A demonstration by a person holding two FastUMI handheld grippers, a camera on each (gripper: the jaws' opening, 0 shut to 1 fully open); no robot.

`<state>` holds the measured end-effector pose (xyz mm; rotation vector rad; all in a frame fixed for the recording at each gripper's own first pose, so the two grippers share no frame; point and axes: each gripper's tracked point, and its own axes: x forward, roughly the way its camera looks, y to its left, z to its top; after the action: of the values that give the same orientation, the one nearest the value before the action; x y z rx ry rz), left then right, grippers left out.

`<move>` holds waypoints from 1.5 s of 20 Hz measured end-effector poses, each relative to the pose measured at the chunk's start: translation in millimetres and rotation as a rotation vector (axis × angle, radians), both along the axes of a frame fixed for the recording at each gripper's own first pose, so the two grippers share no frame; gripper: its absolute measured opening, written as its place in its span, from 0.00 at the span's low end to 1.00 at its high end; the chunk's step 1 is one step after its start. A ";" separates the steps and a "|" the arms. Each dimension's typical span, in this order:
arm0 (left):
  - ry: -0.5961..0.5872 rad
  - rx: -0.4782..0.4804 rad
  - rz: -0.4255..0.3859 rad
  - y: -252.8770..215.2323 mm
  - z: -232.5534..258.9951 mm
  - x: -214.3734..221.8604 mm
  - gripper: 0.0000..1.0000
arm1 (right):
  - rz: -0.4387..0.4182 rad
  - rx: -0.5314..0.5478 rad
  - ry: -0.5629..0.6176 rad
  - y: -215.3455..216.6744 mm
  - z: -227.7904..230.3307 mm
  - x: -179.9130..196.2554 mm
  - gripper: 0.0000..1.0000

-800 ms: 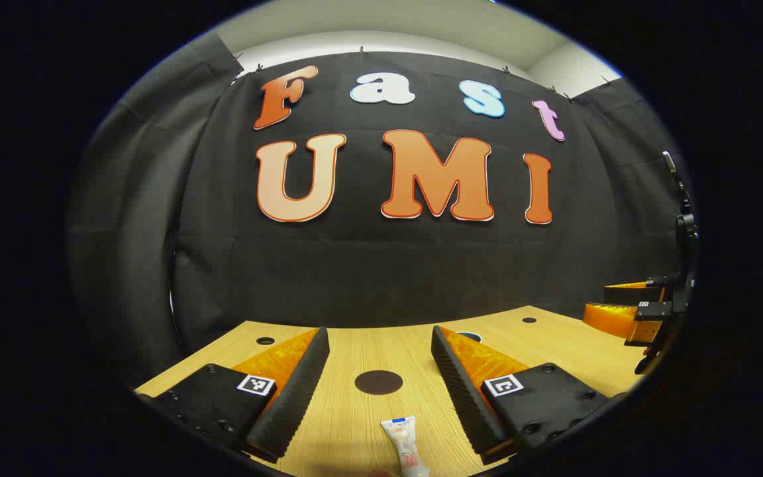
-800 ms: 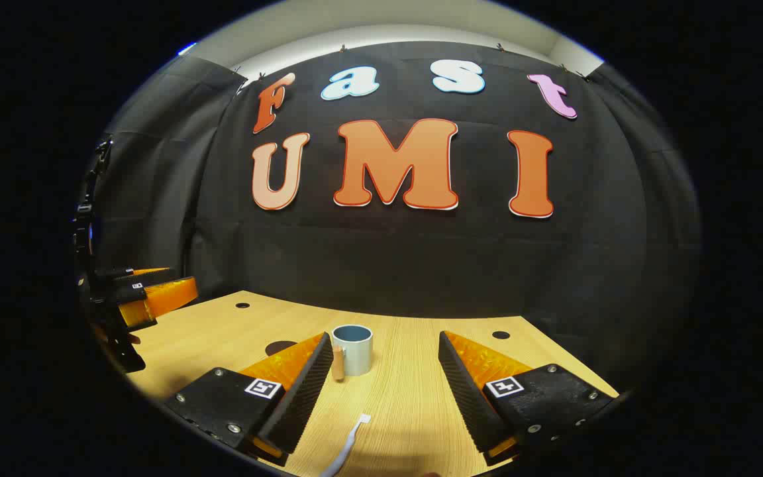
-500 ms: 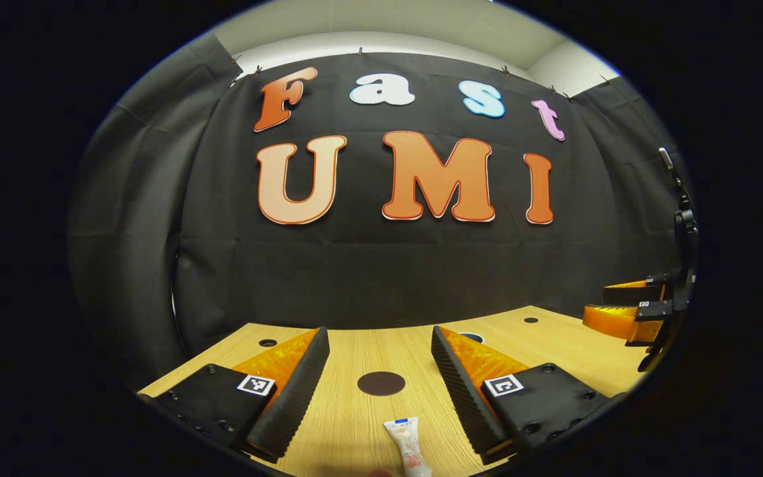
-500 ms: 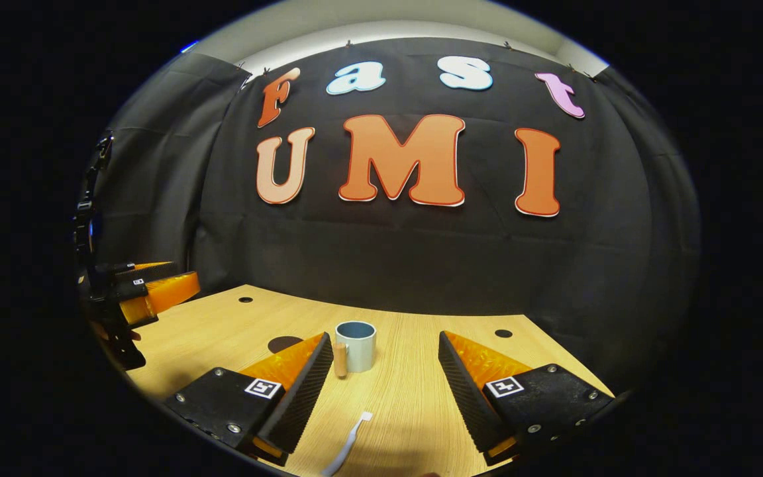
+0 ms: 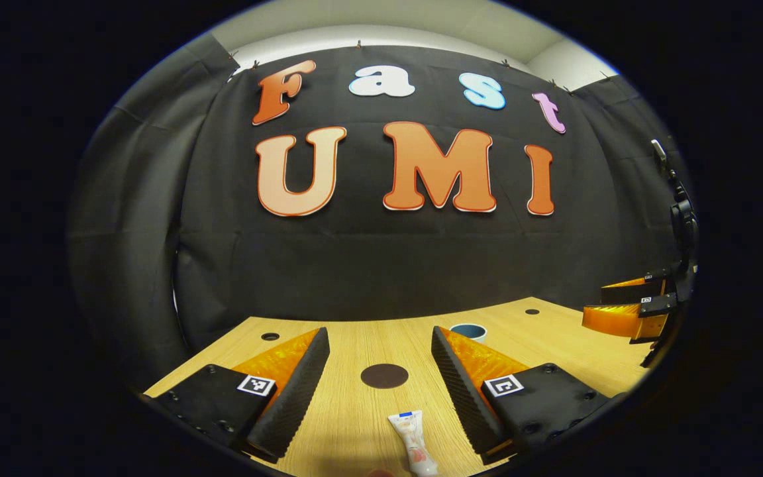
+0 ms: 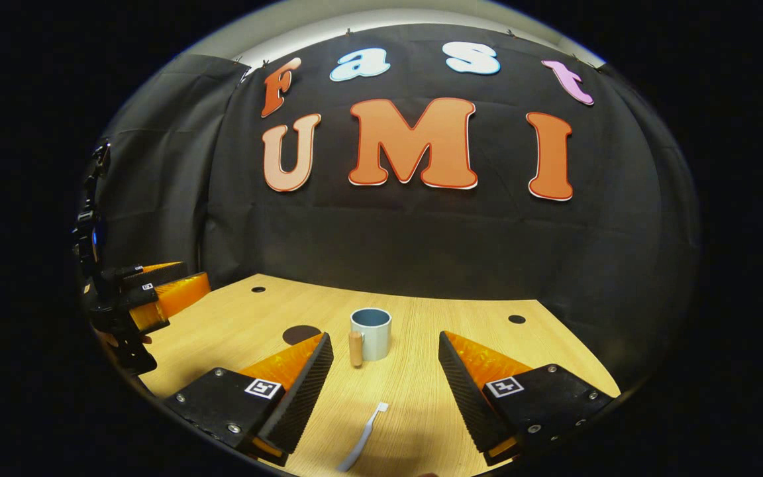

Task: Put the toothbrush and toothpaste on the desktop into the cup, then pick up the cup and place it on the coaster on the desktop.

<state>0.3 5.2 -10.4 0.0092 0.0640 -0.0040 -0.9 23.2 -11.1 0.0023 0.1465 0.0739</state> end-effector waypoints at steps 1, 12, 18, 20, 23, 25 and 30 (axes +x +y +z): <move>0.016 -0.001 -0.003 -1.6 -3.4 1.3 0.99 | 0.000 0.001 0.027 0.8 -2.6 -0.9 0.96; 0.253 -0.028 -0.074 -12.9 -60.9 5.6 0.99 | 0.010 0.000 0.249 7.7 -37.9 -0.6 0.93; 0.453 -0.081 -0.118 -18.8 -108.3 9.1 1.00 | 0.047 0.001 0.419 16.2 -81.4 -6.5 0.89; 0.513 -0.101 -0.129 -21.2 -128.7 9.0 1.00 | 0.062 0.005 0.463 20.1 -90.6 -6.9 0.84; 0.599 -0.103 -0.134 -27.6 -154.3 9.0 1.00 | 0.065 -0.019 0.520 20.1 -106.4 -4.7 0.81; 0.645 -0.108 -0.140 -30.9 -164.1 6.1 1.00 | 0.068 -0.033 0.566 20.5 -120.0 -5.4 0.77; 0.722 -0.079 -0.141 -39.8 -188.6 3.7 1.00 | 0.095 -0.013 0.687 22.7 -151.3 -11.7 0.79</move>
<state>4.0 -34.6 -199.0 -0.0676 0.7851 -0.1517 -12.6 45.9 -162.4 0.0080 0.8341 0.1651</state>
